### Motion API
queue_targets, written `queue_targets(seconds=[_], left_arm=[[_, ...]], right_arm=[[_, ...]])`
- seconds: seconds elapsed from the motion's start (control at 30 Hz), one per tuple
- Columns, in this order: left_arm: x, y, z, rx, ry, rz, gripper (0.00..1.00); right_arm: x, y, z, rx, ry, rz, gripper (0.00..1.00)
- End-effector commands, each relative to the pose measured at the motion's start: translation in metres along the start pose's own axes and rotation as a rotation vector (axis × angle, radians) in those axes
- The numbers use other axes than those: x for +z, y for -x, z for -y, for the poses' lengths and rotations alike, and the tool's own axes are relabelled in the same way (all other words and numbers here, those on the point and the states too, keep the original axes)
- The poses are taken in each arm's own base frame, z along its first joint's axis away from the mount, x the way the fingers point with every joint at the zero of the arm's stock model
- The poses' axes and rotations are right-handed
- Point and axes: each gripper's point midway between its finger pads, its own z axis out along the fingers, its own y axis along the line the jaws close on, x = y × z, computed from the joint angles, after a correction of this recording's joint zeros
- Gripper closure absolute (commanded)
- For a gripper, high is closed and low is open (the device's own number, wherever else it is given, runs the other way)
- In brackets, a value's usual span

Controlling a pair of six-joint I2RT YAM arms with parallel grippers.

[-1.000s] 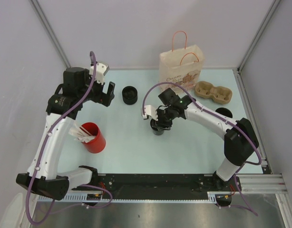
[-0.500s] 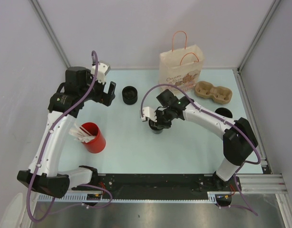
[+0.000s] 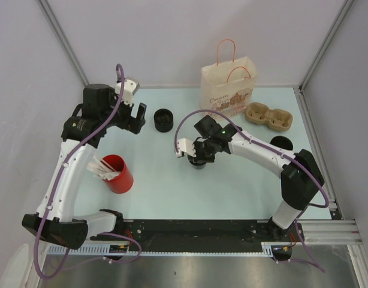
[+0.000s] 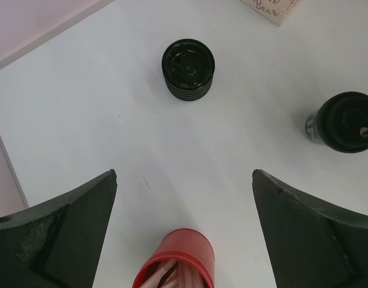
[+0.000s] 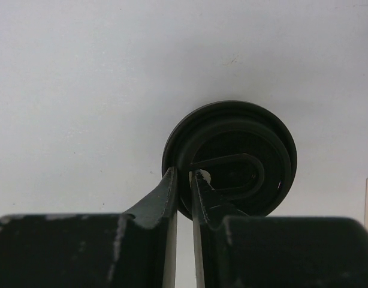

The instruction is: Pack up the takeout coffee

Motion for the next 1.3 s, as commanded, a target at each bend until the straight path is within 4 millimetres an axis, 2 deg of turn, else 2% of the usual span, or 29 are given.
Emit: queue_targets(seconds=[0.0, 0.17, 0.3, 0.33, 0.4, 0.43, 0.47, 0.53, 0.57, 0.63, 0.67, 0.7, 0.73, 0.77, 0.83, 0.87, 0.9, 0.93, 0.97, 1.0, 1.03, 1.07, 1.1, 1.13, 1.2, 1.23, 1.27], left_arm=[[-0.002, 0.008, -0.002, -0.014, 0.004, 0.022, 0.01], [0.000, 0.011, -0.001, -0.019, -0.004, 0.021, 0.01], [0.000, 0.021, 0.003, -0.018, -0.040, 0.037, 0.01], [0.000, 0.026, 0.006, -0.011, -0.063, 0.049, 0.01], [0.001, 0.035, 0.010, 0.032, -0.091, 0.064, 0.01], [0.002, 0.039, 0.011, 0.053, -0.101, 0.072, 0.01], [0.004, 0.045, 0.008, 0.090, -0.096, 0.080, 0.01], [0.006, 0.055, 0.008, 0.131, -0.096, 0.098, 0.01], [0.005, 0.066, 0.005, 0.161, -0.085, 0.122, 0.00], [0.017, 0.078, 0.007, 0.185, -0.087, 0.139, 0.01], [0.016, 0.091, 0.005, 0.195, -0.072, 0.163, 0.01], [0.029, 0.094, 0.011, 0.201, -0.085, 0.153, 0.00], [0.035, 0.099, 0.014, 0.207, -0.089, 0.158, 0.01], [0.034, 0.114, 0.017, 0.223, -0.093, 0.196, 0.00], [0.051, 0.124, 0.032, 0.254, -0.114, 0.211, 0.01], [0.058, 0.139, 0.043, 0.292, -0.108, 0.261, 0.01], [0.064, 0.144, 0.049, 0.309, -0.104, 0.280, 0.01], [0.075, 0.147, 0.056, 0.331, -0.105, 0.292, 0.01], [0.079, 0.163, 0.067, 0.385, -0.084, 0.351, 0.01], [0.085, 0.167, 0.074, 0.420, -0.076, 0.368, 0.01], [0.097, 0.169, 0.083, 0.462, -0.073, 0.373, 0.01], [0.100, 0.173, 0.098, 0.553, -0.087, 0.400, 0.01], [0.101, 0.187, 0.106, 0.594, -0.083, 0.467, 0.01], [0.108, 0.182, 0.115, 0.631, -0.100, 0.479, 0.01], [0.109, 0.193, 0.133, 0.720, -0.127, 0.574, 0.01], [0.107, 0.201, 0.138, 0.750, -0.136, 0.595, 0.00], [0.122, 0.197, 0.146, 0.754, -0.164, 0.577, 0.01]], right_arm=[[0.006, -0.016, -0.007, 0.024, 0.018, -0.069, 1.00], [-0.004, -0.011, 0.004, 0.063, -0.037, -0.041, 1.00], [-0.034, 0.001, 0.018, 0.127, -0.075, 0.026, 1.00], [-0.054, 0.006, 0.032, 0.145, -0.118, 0.061, 1.00], [-0.077, 0.008, 0.037, 0.196, -0.126, 0.104, 1.00], [-0.100, 0.017, 0.045, 0.196, -0.168, 0.145, 1.00], [-0.115, 0.011, 0.051, 0.234, -0.185, 0.167, 1.00], [-0.147, 0.014, 0.057, 0.255, -0.246, 0.217, 1.00], [-0.162, 0.009, 0.064, 0.279, -0.280, 0.238, 1.00], [-0.185, 0.008, 0.067, 0.298, -0.336, 0.271, 1.00], [-0.205, 0.006, 0.069, 0.303, -0.391, 0.298, 1.00], [-0.215, 0.005, 0.070, 0.308, -0.419, 0.314, 1.00], [-0.224, 0.005, 0.069, 0.323, -0.442, 0.331, 1.00], [-0.242, 0.008, 0.068, 0.309, -0.495, 0.362, 1.00], [-0.263, -0.003, 0.074, 0.341, -0.577, 0.382, 1.00], [-0.278, -0.003, 0.073, 0.338, -0.625, 0.399, 1.00], [-0.286, -0.014, 0.075, 0.365, -0.667, 0.394, 1.00], [-0.294, -0.018, 0.078, 0.371, -0.707, 0.399, 1.00], [-0.299, -0.023, 0.078, 0.382, -0.730, 0.393, 1.00], [-0.309, -0.030, 0.079, 0.395, -0.772, 0.385, 1.00], [-0.315, -0.034, 0.080, 0.404, -0.799, 0.379, 1.00], [-0.318, -0.039, 0.080, 0.419, -0.814, 0.375, 1.00], [-0.323, -0.041, 0.079, 0.422, -0.831, 0.375, 1.00], [-0.327, -0.050, 0.079, 0.445, -0.853, 0.365, 1.00], [-0.333, -0.056, 0.077, 0.461, -0.884, 0.359, 1.00], [-0.334, -0.066, 0.076, 0.481, -0.904, 0.345, 1.00], [-0.334, -0.068, 0.076, 0.489, -0.911, 0.343, 1.00]])
